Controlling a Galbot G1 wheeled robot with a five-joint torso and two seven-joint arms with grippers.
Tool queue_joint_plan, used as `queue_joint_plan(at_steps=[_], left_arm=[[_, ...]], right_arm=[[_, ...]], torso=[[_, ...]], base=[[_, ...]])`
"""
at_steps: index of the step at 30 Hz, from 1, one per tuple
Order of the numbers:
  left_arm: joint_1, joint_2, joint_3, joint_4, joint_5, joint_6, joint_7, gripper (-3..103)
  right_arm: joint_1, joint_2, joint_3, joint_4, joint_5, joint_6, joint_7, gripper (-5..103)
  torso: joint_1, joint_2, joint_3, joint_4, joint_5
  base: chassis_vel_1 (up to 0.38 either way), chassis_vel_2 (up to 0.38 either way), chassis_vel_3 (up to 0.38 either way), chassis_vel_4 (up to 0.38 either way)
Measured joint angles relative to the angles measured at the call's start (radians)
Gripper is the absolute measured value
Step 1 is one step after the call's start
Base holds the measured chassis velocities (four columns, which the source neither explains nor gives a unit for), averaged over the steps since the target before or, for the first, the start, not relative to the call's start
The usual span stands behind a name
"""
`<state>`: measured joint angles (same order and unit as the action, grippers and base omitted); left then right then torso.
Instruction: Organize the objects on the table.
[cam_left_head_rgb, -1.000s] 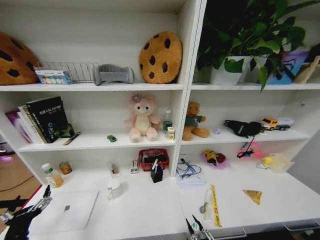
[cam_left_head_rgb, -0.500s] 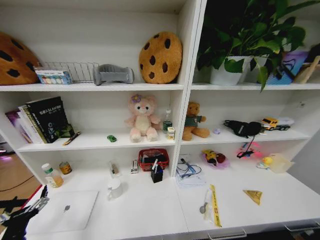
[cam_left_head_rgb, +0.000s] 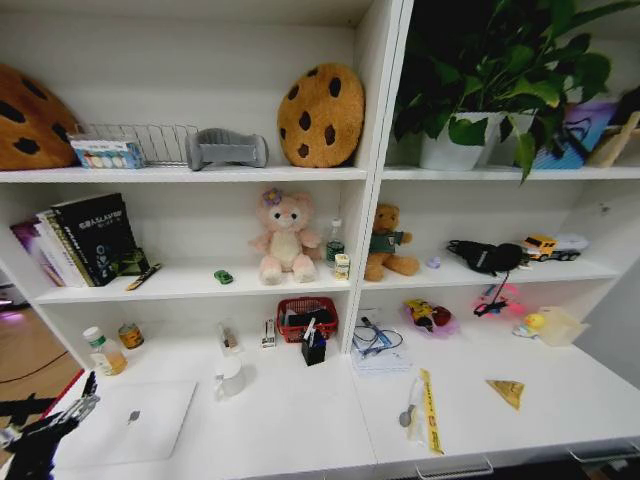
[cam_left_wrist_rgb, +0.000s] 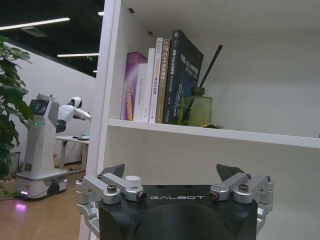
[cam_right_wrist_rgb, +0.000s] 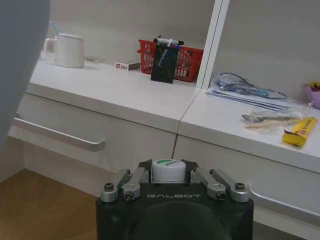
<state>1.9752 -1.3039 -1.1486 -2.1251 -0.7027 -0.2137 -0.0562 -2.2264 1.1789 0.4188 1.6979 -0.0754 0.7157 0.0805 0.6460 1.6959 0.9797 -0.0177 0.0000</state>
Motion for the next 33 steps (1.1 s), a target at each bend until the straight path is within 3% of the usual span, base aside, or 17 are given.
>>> queue_joint_plan(at_steps=[33], left_arm=[[0.004, -0.001, -0.016, -0.013, 0.006, 0.013, -0.002, 100]], right_arm=[[0.436, 0.032, -0.062, -0.575, 0.086, 0.047, -0.024, 30]], torso=[[0.0, 0.0, 0.0, 0.0, 0.0]], base=[[0.0, 0.0, 0.0, 0.0]])
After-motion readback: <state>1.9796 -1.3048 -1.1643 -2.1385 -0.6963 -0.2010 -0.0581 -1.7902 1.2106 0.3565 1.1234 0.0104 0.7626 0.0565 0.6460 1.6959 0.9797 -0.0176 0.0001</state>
